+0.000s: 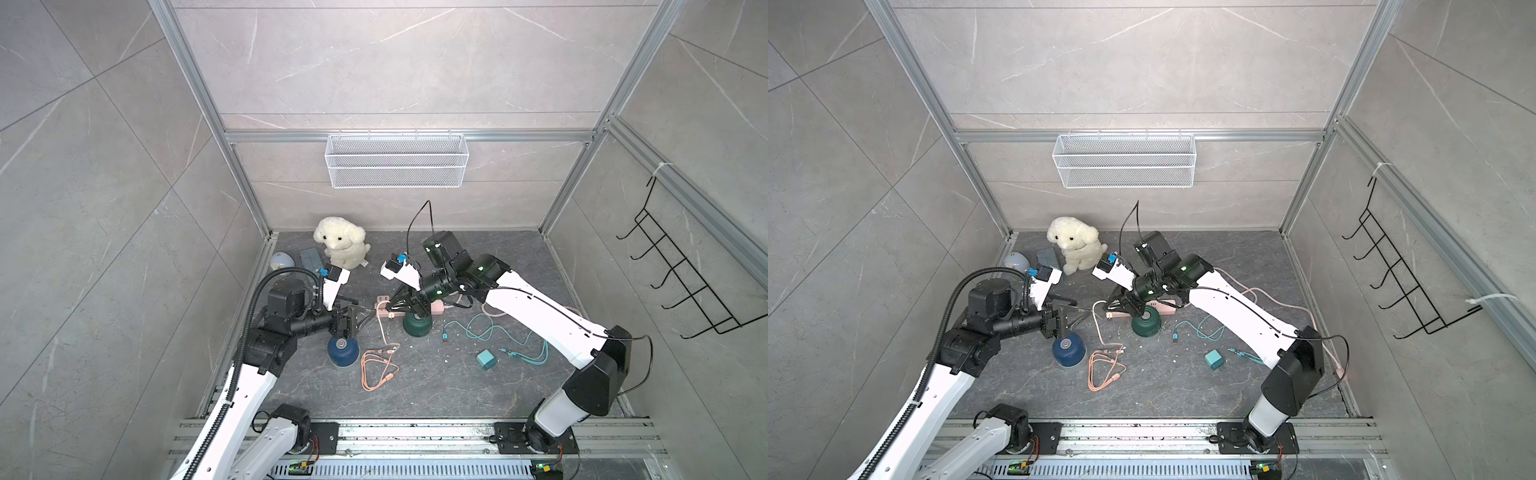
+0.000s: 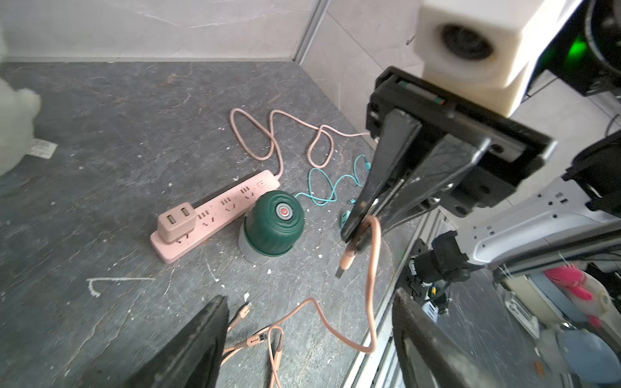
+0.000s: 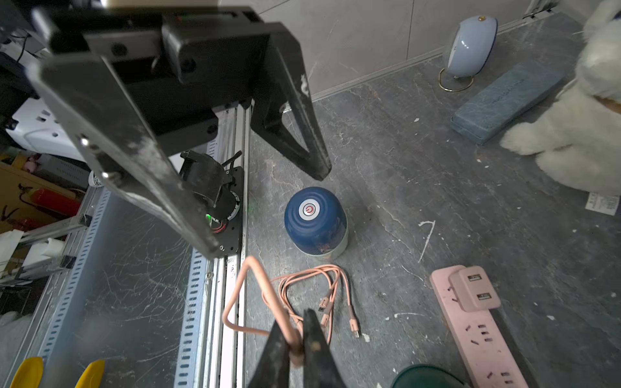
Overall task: Charge the cordless meat grinders
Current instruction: Pick up the charging cable from the center of the board.
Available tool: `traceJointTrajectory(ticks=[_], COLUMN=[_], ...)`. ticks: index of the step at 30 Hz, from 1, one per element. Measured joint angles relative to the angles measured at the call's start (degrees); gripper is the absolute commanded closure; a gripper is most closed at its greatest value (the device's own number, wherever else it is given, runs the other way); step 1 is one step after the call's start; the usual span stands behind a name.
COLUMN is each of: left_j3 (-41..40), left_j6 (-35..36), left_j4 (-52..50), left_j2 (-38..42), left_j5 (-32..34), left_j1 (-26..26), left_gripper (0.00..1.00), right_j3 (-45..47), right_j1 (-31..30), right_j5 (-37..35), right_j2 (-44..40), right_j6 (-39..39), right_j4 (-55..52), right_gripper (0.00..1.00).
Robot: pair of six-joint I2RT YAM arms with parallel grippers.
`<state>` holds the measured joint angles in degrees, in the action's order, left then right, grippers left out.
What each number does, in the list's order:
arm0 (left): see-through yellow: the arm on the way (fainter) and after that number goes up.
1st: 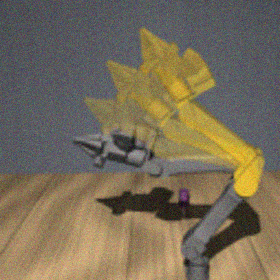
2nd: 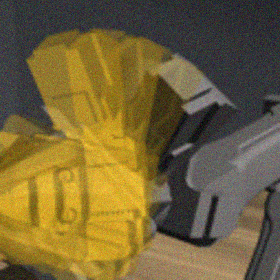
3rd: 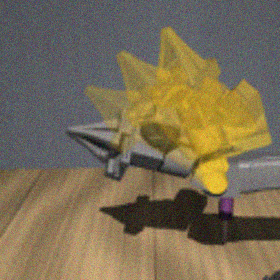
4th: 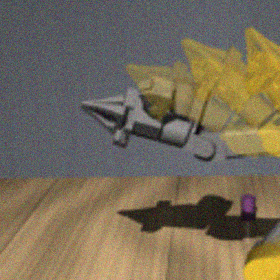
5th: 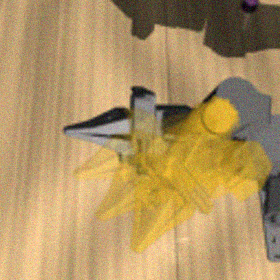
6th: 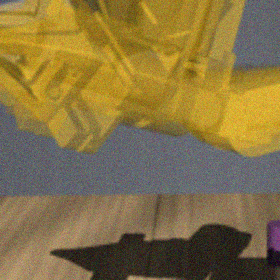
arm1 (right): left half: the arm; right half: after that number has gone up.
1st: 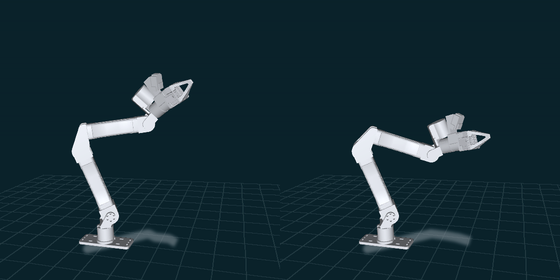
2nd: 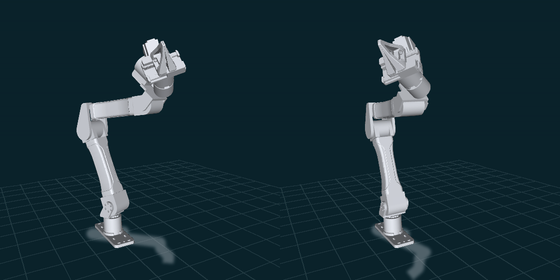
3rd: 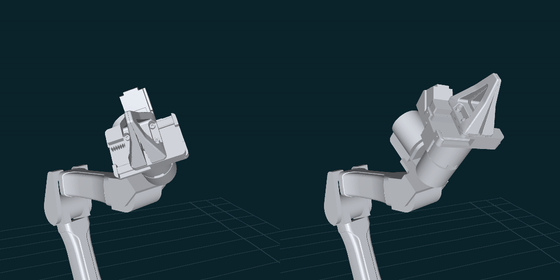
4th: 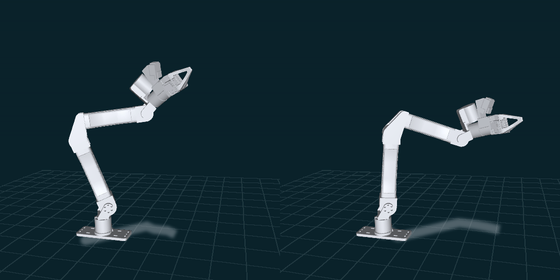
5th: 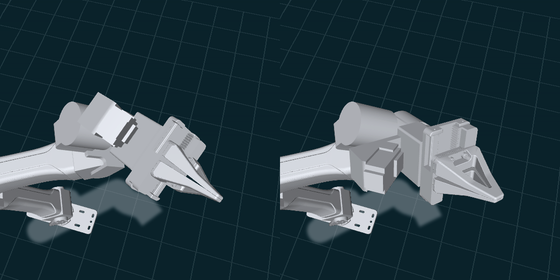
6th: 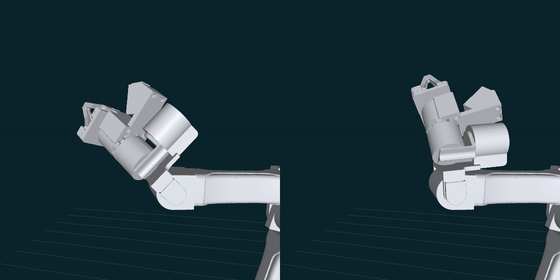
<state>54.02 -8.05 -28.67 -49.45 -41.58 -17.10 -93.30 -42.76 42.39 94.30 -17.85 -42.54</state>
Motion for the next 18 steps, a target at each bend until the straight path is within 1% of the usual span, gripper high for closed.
traceJointTrajectory(ticks=[6,13,14,16,18], left_j3=[1.8,3.4,3.6,3.6,3.6], left_j6=[1.8,2.6,2.6,2.4,2.8], left_j4=[-1.0,-0.8,-0.6,-0.4,-0.3], left_j2=[-5.9,-8.7,-9.0,-9.5,-9.9], left_j5=[-5.6,-11.9,-12.9,-14.1,-14.8], left_j1=[0.0,-0.1,-0.1,-0.4,-0.9], left_gripper=[0.32,0.54,0.59,0.71,0.87], right_j3=[0.0,0.1,0.1,0.1,0.1], right_j1=[0.0,0.0,0.0,0.0,0.0], right_j5=[0.8,1.2,1.2,1.4,1.6], right_j2=[0.0,0.0,0.0,0.2,0.5], right_j6=[-2.0,-2.4,-2.4,-2.4,-2.4], right_j4=[-1.3,-1.4,-1.4,-1.4,-1.4], right_gripper=[0.88,0.89,0.89,0.89,0.89])
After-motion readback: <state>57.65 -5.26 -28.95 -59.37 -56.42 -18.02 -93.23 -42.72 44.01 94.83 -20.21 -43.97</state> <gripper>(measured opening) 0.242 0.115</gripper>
